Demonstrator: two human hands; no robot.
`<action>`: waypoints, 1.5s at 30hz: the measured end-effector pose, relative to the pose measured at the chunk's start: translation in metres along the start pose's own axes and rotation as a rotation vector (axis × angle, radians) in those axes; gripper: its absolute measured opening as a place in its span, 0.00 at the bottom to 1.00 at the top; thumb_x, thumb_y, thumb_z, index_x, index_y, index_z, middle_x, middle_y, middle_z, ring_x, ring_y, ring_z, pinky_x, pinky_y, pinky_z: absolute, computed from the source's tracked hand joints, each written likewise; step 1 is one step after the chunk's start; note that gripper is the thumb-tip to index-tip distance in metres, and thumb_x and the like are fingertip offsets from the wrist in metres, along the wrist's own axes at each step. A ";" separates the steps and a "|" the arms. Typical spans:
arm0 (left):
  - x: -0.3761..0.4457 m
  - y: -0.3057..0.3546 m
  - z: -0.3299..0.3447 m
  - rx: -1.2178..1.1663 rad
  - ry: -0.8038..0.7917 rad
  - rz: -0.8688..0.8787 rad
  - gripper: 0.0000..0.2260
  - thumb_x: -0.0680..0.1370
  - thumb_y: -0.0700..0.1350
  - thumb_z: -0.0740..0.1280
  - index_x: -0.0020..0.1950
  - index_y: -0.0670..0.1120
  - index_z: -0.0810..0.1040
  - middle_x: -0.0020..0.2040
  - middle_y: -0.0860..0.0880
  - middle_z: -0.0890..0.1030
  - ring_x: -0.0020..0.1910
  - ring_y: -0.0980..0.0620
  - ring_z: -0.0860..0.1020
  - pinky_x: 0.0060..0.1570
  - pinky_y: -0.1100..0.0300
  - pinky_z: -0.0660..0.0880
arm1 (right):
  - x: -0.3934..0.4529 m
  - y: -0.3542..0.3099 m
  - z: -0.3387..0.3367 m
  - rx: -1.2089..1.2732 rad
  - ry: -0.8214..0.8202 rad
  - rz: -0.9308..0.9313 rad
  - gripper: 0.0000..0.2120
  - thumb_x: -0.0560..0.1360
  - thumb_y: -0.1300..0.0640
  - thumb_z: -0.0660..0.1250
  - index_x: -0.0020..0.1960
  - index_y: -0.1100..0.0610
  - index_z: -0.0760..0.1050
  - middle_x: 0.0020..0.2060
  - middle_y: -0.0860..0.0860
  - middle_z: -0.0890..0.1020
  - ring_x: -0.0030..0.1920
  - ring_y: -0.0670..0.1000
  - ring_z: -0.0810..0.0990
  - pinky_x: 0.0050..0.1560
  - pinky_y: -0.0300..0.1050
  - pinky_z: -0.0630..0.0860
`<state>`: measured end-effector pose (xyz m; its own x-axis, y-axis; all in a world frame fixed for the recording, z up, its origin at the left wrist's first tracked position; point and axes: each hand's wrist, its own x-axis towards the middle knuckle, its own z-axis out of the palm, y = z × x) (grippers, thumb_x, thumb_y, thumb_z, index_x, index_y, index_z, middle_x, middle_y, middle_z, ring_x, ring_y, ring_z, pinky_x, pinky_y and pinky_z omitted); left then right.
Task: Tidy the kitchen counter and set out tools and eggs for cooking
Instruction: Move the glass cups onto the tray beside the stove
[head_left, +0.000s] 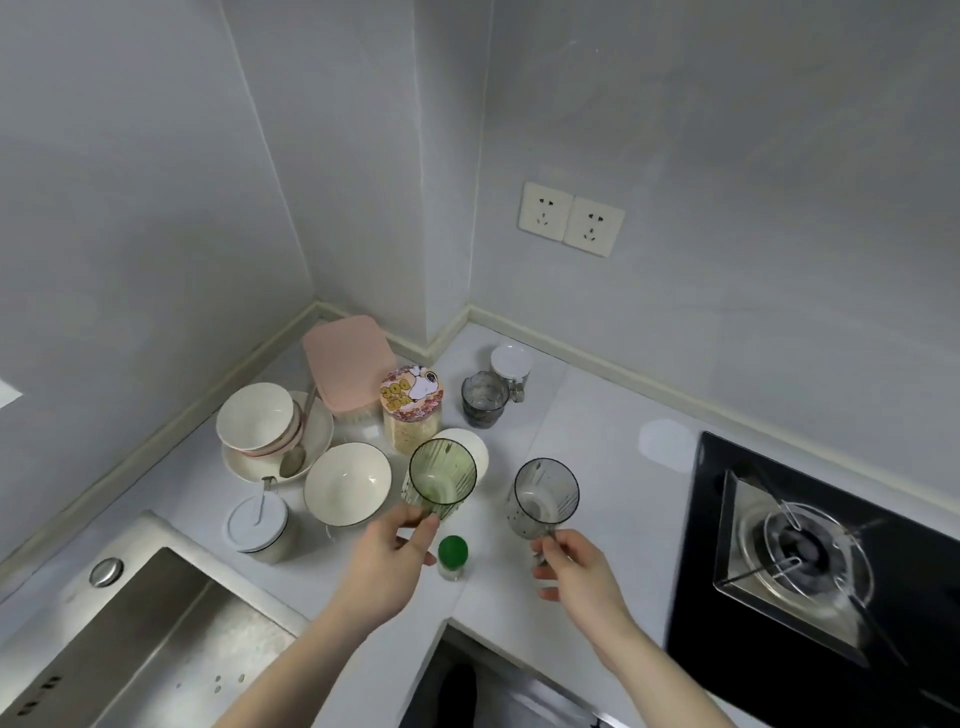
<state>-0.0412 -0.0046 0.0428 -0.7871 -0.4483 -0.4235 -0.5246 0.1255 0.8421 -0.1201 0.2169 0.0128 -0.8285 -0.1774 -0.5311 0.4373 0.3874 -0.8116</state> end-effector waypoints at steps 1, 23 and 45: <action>-0.002 0.007 0.004 -0.001 -0.016 0.011 0.05 0.81 0.50 0.67 0.52 0.51 0.80 0.45 0.50 0.84 0.39 0.53 0.84 0.48 0.47 0.80 | -0.004 -0.001 -0.006 0.016 0.007 -0.011 0.08 0.83 0.58 0.62 0.51 0.60 0.79 0.49 0.58 0.83 0.43 0.50 0.82 0.41 0.41 0.80; -0.206 0.094 0.288 0.154 -0.526 0.293 0.07 0.82 0.48 0.67 0.50 0.48 0.82 0.41 0.51 0.82 0.39 0.52 0.84 0.39 0.59 0.78 | -0.224 0.154 -0.290 0.323 0.474 -0.074 0.11 0.83 0.55 0.63 0.49 0.60 0.79 0.40 0.52 0.83 0.43 0.49 0.84 0.44 0.45 0.81; -0.358 0.132 0.610 0.340 -0.945 0.423 0.08 0.82 0.52 0.65 0.53 0.51 0.83 0.47 0.50 0.83 0.42 0.56 0.84 0.44 0.59 0.81 | -0.359 0.316 -0.554 0.486 0.836 0.040 0.11 0.83 0.54 0.63 0.51 0.61 0.79 0.38 0.49 0.82 0.39 0.46 0.82 0.43 0.43 0.77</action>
<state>-0.0266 0.7127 0.1020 -0.7803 0.5317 -0.3293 -0.1007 0.4130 0.9052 0.1222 0.9041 0.0815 -0.7088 0.6016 -0.3684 0.4123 -0.0705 -0.9083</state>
